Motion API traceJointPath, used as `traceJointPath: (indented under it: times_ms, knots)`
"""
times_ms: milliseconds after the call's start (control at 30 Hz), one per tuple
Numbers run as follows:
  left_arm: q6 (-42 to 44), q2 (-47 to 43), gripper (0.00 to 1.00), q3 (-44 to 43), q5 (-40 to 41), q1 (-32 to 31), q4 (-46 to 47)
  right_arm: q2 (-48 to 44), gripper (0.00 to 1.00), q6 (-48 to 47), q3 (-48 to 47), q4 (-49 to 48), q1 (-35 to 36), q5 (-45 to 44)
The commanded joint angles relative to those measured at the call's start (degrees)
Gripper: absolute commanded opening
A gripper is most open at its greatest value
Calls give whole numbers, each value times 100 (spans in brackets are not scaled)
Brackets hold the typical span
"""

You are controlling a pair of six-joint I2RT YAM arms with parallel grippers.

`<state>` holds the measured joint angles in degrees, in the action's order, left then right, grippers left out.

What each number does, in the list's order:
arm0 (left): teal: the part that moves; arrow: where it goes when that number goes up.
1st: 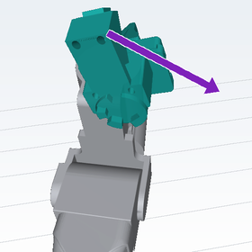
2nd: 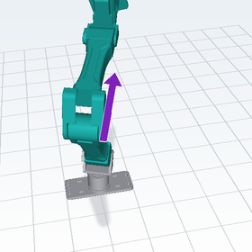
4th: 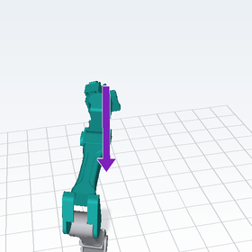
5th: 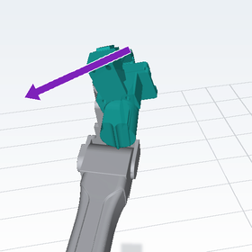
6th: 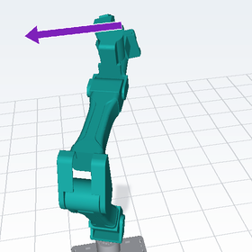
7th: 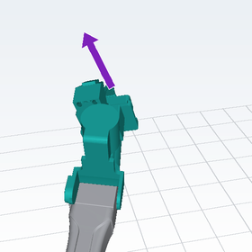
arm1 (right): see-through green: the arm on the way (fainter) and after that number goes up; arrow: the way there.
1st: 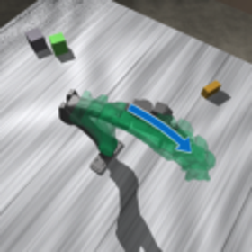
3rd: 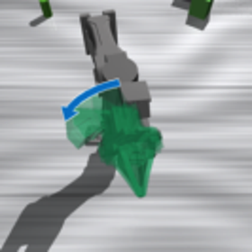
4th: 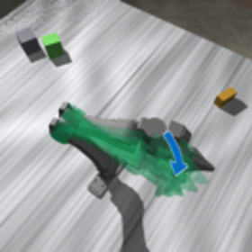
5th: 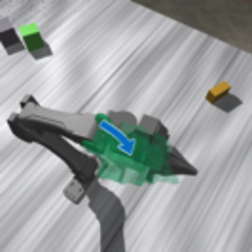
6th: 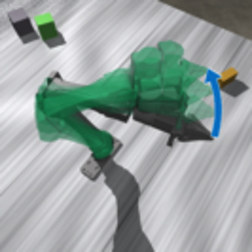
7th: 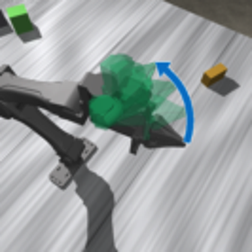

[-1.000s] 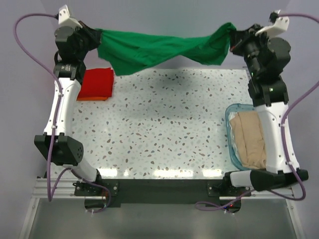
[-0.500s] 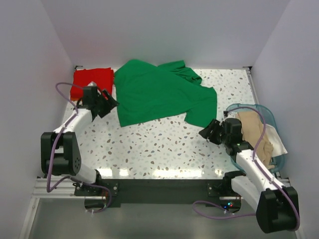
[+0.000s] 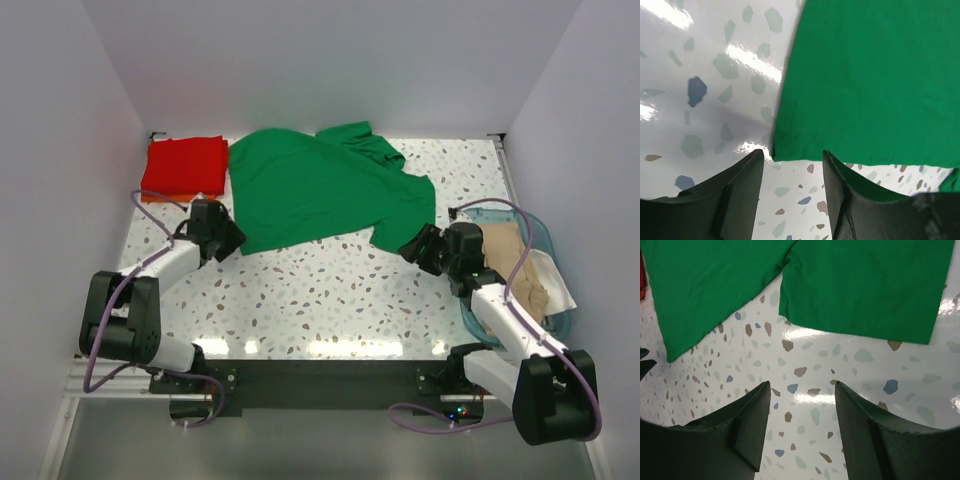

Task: Fold and stack the t-shirts
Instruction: Flatten the tshirt out

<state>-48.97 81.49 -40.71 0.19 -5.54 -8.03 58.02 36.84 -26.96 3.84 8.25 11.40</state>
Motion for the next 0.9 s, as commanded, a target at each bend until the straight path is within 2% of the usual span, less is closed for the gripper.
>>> traceJointPath:
  times_ms: [0,167,467,567,667,700,767,800,867]
  knots:
    - [-253,235,54,-280,587,-446,74,218,58,-300,-476,-190,10,-445]
    - [-455,464,49,-464,1194,-711,-392,508,58,-344,-802,-50,19,-621]
    - [-447,1026,49,-736,1300,-843,-427,755,58,-300,-1048,-58,1,-630]
    - [-447,1123,45,-772,1352,-914,-427,781,58,-291,-1074,-32,10,-700]
    - [-438,1211,29,-789,1291,-949,-392,842,58,-300,-1092,-23,1,-727]
    - [-412,1237,16,-789,1230,-949,-375,869,58,-300,-1109,-6,1,-744]
    - [-385,1229,4,-816,1212,-949,-436,921,58,-309,-1127,38,1,-779]
    - [-368,1176,0,-842,1247,-940,-584,939,58,-326,-1153,99,1,-832]
    - [-289,1053,0,-904,1378,-931,-760,974,58,-353,-1171,170,-8,-876]
